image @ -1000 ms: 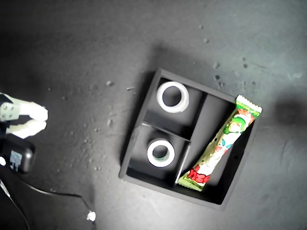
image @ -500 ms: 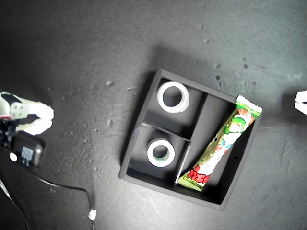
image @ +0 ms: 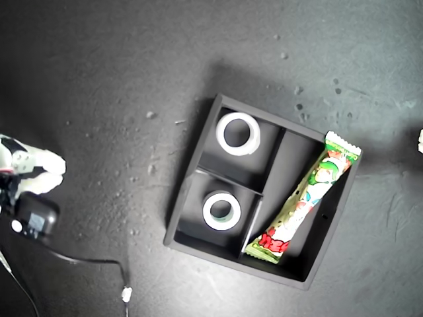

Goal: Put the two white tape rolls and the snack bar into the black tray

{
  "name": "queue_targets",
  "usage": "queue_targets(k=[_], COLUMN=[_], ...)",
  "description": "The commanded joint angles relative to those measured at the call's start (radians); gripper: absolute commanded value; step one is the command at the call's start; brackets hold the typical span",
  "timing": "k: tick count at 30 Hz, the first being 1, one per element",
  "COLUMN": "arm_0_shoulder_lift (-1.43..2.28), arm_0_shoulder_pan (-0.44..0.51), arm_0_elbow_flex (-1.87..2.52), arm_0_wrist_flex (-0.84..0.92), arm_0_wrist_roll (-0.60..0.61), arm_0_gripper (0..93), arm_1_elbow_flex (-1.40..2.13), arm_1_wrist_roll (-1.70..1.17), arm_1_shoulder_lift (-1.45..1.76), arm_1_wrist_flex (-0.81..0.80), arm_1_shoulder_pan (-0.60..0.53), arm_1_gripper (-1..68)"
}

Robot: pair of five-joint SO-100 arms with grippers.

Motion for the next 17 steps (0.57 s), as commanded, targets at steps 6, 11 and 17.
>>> queue_targets(k=[6, 11, 17], arm_0_shoulder_lift=[0.046, 0.046, 0.046], arm_0_shoulder_pan=[0.008, 0.008, 0.008], arm_0_elbow_flex=[0.057, 0.057, 0.057], arm_0_wrist_flex=[0.037, 0.037, 0.037], arm_0_wrist_roll=[0.072, 0.072, 0.072], arm_0_gripper=[0.2, 0.2, 0.2], arm_1_elbow_flex=[0.012, 0.012, 0.012], arm_1_wrist_roll=[-0.141, -0.141, -0.141], arm_1_shoulder_lift=[0.005, 0.005, 0.005], arm_1_wrist_flex=[0.002, 0.002, 0.002], arm_1_shoulder_pan=[-0.028, -0.038, -0.04], arm_1_gripper=[-0.1, -0.1, -0.1])
